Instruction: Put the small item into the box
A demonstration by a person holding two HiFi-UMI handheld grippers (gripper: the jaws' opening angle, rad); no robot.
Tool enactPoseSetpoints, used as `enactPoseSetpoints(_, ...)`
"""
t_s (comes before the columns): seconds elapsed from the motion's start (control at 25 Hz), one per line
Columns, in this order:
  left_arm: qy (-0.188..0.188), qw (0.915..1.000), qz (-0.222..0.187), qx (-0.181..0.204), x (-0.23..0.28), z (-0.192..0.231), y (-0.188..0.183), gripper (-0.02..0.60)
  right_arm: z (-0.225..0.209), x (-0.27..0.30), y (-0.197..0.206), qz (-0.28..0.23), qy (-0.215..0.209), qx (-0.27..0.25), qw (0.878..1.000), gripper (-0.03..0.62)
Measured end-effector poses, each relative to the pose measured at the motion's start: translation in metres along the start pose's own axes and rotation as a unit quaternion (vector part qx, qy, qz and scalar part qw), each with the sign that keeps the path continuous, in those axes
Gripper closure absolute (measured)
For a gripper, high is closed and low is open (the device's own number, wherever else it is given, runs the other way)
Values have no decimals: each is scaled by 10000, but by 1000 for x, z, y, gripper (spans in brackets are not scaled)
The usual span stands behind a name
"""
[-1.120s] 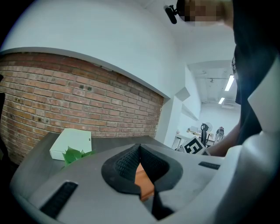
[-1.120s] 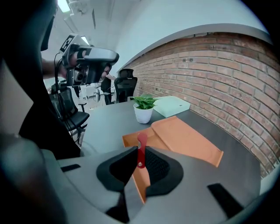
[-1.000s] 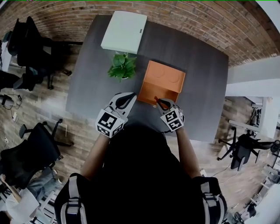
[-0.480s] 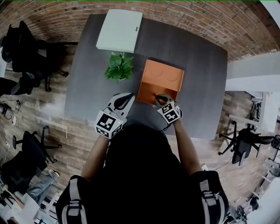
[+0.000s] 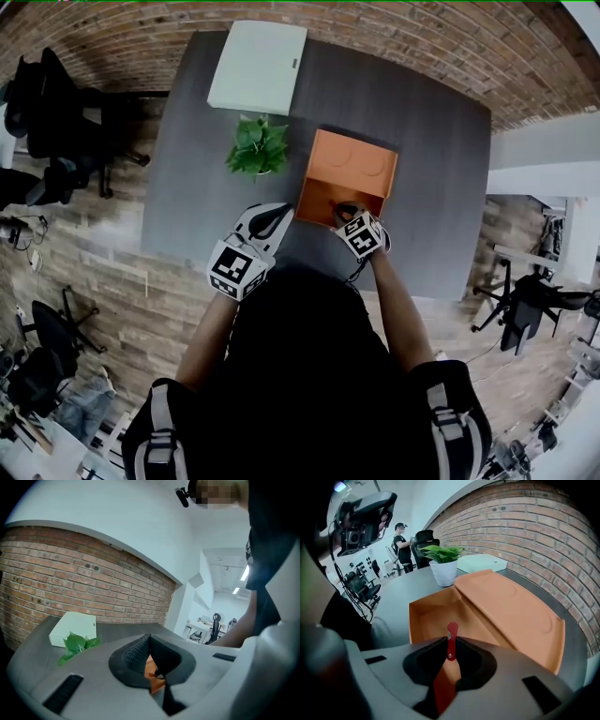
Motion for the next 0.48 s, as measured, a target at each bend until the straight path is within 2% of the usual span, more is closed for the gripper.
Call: enactPoseSetpoints(0.48, -10, 10000, 58, 28, -5, -3, 1, 558, -1, 13, 11, 357, -66, -24, 9993, 526)
Point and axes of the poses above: the fingertips, and each gripper's own axes: x forward along the fingers, z to its left, y out of its underside, the point moved 4 cm from there along -x, backward along the fingers, and after that the axes turned 13 degrees about -z, right-handed, at the moved point
